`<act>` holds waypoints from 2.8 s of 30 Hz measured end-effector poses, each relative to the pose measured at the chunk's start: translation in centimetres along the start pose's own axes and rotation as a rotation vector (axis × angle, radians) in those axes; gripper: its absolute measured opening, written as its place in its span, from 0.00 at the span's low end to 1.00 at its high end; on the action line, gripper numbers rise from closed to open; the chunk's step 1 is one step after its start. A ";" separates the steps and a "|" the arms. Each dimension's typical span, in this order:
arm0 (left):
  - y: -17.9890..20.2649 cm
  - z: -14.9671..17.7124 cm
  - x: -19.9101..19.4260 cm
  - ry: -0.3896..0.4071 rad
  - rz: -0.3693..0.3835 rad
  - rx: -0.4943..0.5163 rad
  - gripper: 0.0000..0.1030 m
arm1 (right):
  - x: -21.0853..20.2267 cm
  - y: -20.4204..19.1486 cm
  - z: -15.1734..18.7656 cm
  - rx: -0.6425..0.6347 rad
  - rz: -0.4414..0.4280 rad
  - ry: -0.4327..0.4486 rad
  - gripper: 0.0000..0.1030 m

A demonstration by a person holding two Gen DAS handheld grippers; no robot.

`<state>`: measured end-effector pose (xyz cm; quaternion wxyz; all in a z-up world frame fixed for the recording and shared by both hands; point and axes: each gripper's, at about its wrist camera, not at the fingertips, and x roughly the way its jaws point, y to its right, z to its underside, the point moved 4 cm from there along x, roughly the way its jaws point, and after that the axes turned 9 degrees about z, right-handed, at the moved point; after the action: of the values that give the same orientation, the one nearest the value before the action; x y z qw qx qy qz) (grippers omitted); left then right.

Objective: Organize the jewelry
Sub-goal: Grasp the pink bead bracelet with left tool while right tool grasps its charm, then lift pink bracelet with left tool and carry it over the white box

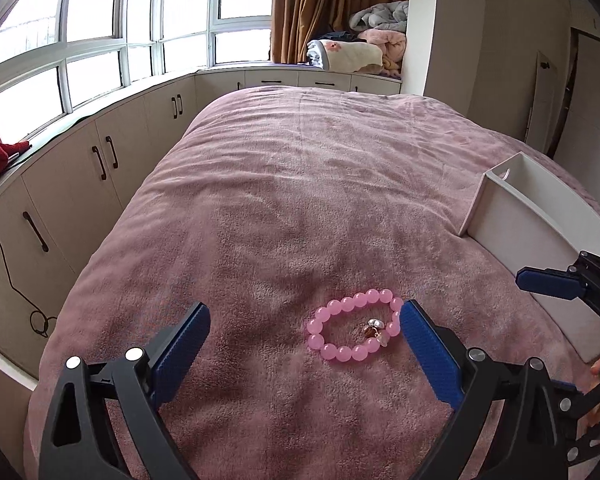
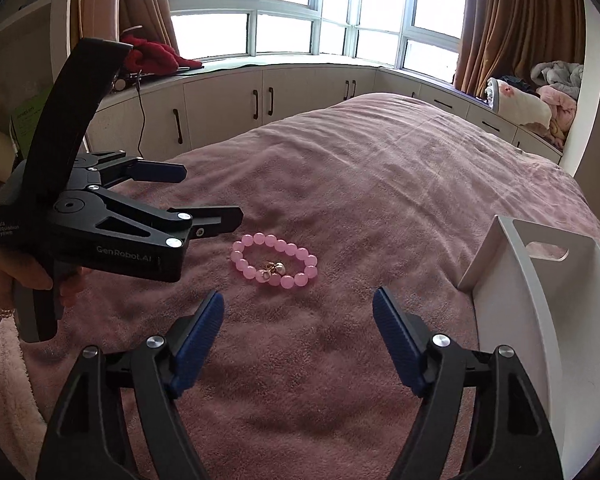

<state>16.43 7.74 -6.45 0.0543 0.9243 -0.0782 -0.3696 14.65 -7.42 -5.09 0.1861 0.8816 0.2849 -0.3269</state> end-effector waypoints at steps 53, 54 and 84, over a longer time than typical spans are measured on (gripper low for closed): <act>-2.3 0.9 1.8 -0.055 0.305 -0.194 0.16 | 4.2 0.5 -1.6 0.039 -0.158 0.027 0.04; -2.2 0.9 1.7 -0.055 0.300 -0.191 0.16 | 4.5 0.3 -1.3 0.023 -0.150 0.012 0.04; -2.9 -0.1 0.1 0.018 0.317 -0.244 0.16 | 4.2 -0.2 -0.9 0.044 -0.175 -0.037 0.17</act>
<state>16.91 10.56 -6.90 0.2243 0.8901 -0.1770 -0.3550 17.57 -5.26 -7.32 0.1429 0.8511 0.3502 -0.3642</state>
